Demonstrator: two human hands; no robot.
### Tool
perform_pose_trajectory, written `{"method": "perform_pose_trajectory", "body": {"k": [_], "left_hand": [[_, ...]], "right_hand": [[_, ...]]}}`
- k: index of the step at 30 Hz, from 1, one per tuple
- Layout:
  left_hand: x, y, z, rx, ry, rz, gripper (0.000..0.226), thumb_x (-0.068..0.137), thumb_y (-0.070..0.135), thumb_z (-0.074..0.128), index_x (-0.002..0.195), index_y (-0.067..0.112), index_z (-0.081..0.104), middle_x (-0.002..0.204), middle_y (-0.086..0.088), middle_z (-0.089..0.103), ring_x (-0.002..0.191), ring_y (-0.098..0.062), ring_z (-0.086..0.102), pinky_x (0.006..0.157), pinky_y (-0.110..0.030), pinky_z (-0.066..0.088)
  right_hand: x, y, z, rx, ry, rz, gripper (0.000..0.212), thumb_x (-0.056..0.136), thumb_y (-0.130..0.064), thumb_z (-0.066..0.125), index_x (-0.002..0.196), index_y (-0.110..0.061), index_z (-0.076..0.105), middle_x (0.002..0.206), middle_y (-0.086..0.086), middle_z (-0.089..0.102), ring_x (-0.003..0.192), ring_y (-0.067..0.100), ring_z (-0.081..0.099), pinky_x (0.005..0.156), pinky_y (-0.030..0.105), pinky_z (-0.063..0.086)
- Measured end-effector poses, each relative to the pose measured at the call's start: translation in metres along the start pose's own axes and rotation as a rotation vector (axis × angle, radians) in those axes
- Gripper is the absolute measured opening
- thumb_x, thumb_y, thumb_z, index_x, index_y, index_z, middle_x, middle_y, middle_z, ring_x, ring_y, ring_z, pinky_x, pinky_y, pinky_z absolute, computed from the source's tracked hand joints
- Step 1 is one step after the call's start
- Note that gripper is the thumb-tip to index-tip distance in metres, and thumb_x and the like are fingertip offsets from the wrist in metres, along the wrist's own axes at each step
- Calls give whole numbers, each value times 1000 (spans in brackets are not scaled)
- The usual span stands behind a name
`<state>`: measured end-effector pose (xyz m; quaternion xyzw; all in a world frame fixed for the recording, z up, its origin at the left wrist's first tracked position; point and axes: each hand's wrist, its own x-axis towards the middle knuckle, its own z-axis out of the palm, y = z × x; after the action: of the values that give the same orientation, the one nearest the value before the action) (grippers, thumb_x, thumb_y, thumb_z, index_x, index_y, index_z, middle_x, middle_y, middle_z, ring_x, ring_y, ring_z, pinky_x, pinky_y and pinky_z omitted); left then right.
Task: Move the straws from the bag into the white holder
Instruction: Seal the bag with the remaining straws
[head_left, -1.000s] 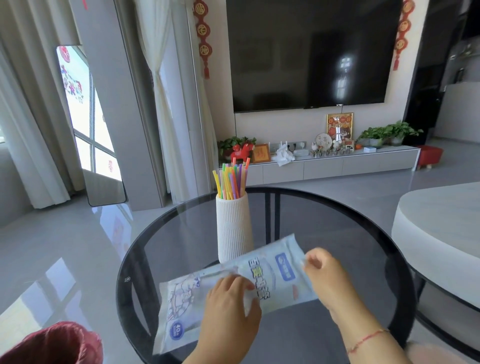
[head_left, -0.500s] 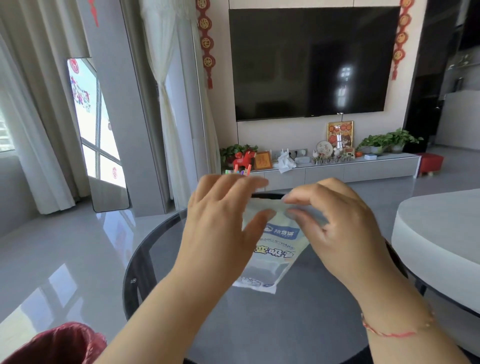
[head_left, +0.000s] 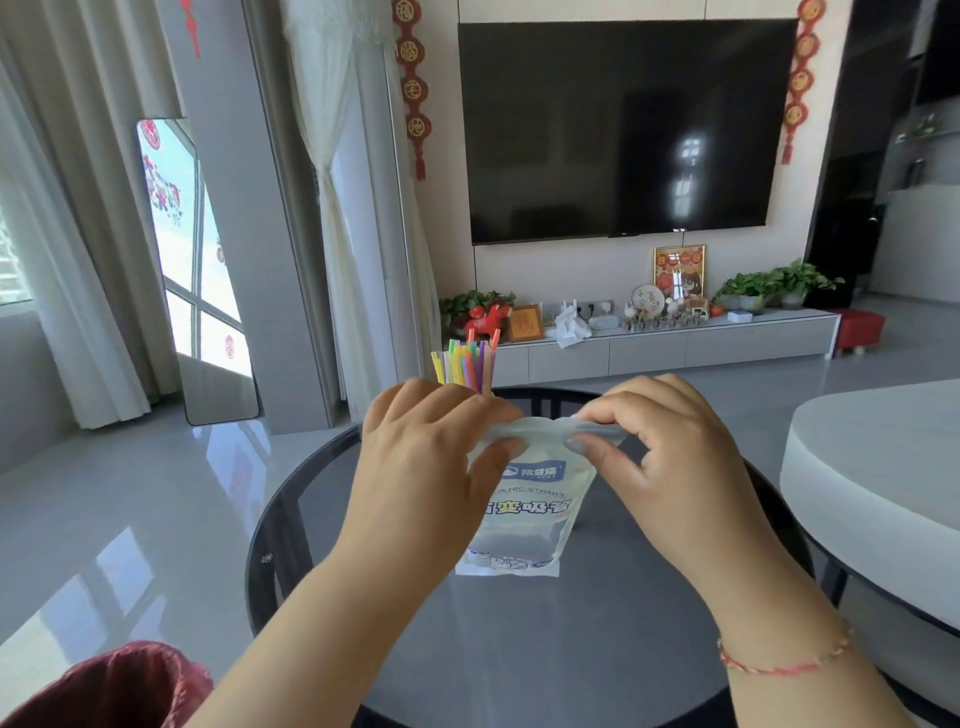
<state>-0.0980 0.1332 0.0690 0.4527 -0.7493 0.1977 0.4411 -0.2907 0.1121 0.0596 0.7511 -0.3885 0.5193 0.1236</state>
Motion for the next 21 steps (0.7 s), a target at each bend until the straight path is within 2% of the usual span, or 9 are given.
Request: {"method": "perform_pose_trajectory", "body": {"k": [7,14,21], "left_hand": [[-3,-1,9,28,2,49,19,85,33,55,81,22,70,78,9,66,76,-20,55,81,-30,37],[-6,-6,10,36,9,63,20,86,33,55,82,22,71,79,8,67,74,-20,55,82,-29,37],[-8,-8,11,49,40,73,12,85,25,62,78,21,71,74,9,66,71,-20,52,85,-28,35]], "right_hand": [[-3,1,6,8,-37,14,8,76,-25,68,77,-17,71,77,-7,63,79,11,47,71,14,34],[-7,6,6,10,-29,32,11,74,-26,69,77,-16,71,76,-6,64,77,16,53,69,27,39],[-8,4,9,19,3,23,12,74,-25,68,72,-14,71,73,-4,64,74,15,50,67,29,39]]}}
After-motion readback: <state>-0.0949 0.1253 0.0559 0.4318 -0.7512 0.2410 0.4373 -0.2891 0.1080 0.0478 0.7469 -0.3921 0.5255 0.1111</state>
